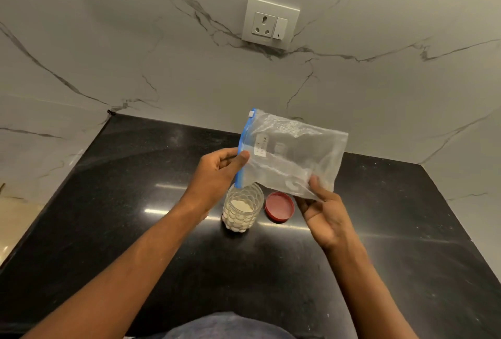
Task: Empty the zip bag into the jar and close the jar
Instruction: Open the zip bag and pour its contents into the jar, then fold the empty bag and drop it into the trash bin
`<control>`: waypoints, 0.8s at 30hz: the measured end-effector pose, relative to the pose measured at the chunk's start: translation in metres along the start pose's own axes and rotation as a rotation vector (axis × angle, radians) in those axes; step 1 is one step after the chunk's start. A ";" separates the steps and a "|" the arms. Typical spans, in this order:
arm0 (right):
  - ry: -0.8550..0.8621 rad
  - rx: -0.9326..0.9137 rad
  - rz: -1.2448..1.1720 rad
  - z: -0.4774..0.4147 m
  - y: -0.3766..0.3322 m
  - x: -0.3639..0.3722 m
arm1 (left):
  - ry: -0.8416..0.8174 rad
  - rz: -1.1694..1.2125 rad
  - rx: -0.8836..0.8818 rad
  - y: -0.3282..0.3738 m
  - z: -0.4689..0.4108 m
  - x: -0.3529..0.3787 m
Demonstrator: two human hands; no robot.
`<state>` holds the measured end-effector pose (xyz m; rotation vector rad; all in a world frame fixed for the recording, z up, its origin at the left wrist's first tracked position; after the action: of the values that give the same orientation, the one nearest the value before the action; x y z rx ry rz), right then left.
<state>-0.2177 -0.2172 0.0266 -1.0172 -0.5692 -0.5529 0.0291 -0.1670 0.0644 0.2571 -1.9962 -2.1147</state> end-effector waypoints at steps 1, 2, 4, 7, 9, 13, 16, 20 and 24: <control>0.007 0.030 -0.017 0.001 0.009 -0.001 | 0.034 -0.006 0.036 0.007 -0.003 -0.001; 0.015 0.052 -0.011 0.002 0.017 -0.003 | 0.072 -0.029 0.073 0.014 -0.005 -0.003; 0.041 0.074 0.061 0.005 0.027 -0.011 | 0.129 -0.070 0.120 0.025 -0.012 -0.009; 0.119 -0.079 0.271 0.006 0.014 -0.024 | 0.107 -0.133 0.155 0.043 -0.021 -0.014; 0.172 -0.272 0.396 0.010 -0.011 -0.023 | 0.080 -0.170 0.185 0.058 -0.024 -0.017; 0.165 -0.642 0.654 0.027 -0.060 0.016 | 0.051 -0.303 0.280 0.091 -0.027 -0.018; 0.046 -0.829 0.794 0.035 -0.082 0.062 | 0.018 -0.463 0.371 0.114 -0.023 -0.006; -0.181 -0.913 0.742 0.039 -0.102 0.114 | -0.039 -0.581 0.470 0.131 -0.013 0.016; -0.198 -0.906 0.603 0.043 -0.117 0.122 | -0.033 -0.676 0.543 0.142 -0.005 0.022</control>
<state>-0.2145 -0.2474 0.1987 -2.0271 -0.1305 -0.1437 0.0149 -0.1858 0.2060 1.1290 -2.7516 -1.8098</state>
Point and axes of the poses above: each hand's wrist, its own z-axis away from the middle knuckle, its own x-axis out of the palm, y = z × x, the point moved 9 cm from there along -z, towards the middle knuckle, and after that the axes turned 5 degrees about -z, right-handed, at the moved point
